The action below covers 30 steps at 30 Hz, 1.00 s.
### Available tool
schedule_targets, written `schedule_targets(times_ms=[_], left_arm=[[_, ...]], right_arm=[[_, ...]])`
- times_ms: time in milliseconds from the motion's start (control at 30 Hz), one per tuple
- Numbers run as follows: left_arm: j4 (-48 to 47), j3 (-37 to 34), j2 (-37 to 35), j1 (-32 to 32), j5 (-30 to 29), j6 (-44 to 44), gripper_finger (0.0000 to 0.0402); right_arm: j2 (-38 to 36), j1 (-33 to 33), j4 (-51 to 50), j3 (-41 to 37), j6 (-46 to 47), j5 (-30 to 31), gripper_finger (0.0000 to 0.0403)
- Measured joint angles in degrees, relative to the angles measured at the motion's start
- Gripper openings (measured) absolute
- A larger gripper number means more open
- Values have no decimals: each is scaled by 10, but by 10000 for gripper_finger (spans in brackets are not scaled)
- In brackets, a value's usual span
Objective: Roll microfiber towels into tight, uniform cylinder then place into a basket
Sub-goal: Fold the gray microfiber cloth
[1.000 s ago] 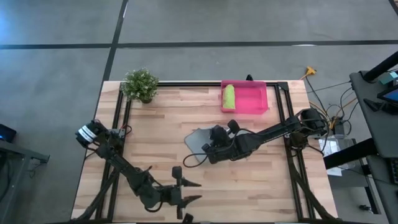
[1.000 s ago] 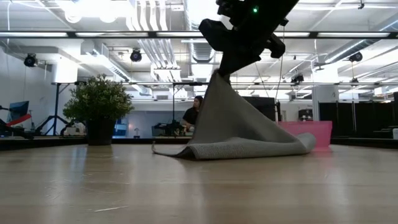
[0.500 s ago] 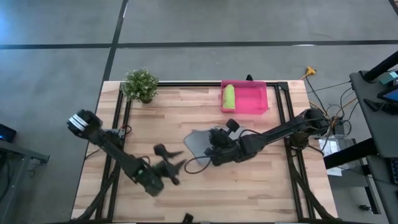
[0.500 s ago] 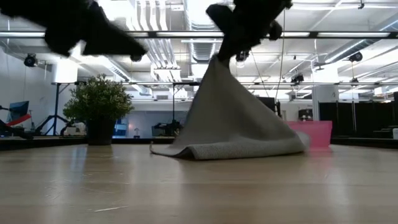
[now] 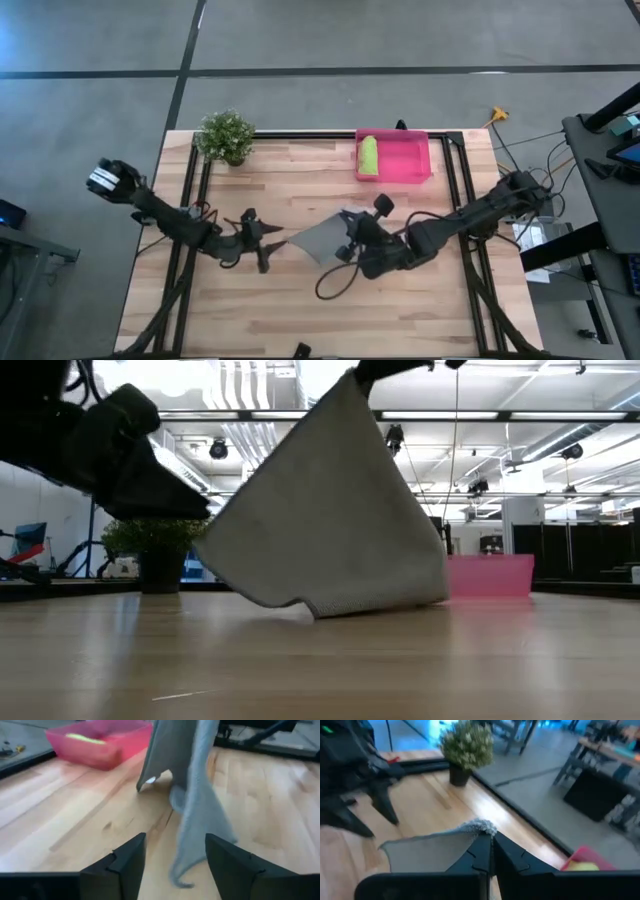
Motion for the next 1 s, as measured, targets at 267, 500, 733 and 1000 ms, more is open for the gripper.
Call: schedule_targets(times_ms=[267,500,733,1000], left_arm=[[7,31,66,18,22,13,248],[7,48,115,19,11,28,258],[7,50,84,19,-25,57,241],[-59,46,50,22,-21,71,149]], right_arm=[[-1,12,23,0,-34,65,9],[-2,12,6,-1,-36,65,9],[-2,18,-27,-11,-25,65,9],[-2,32,-26,-11,-25,65,9]])
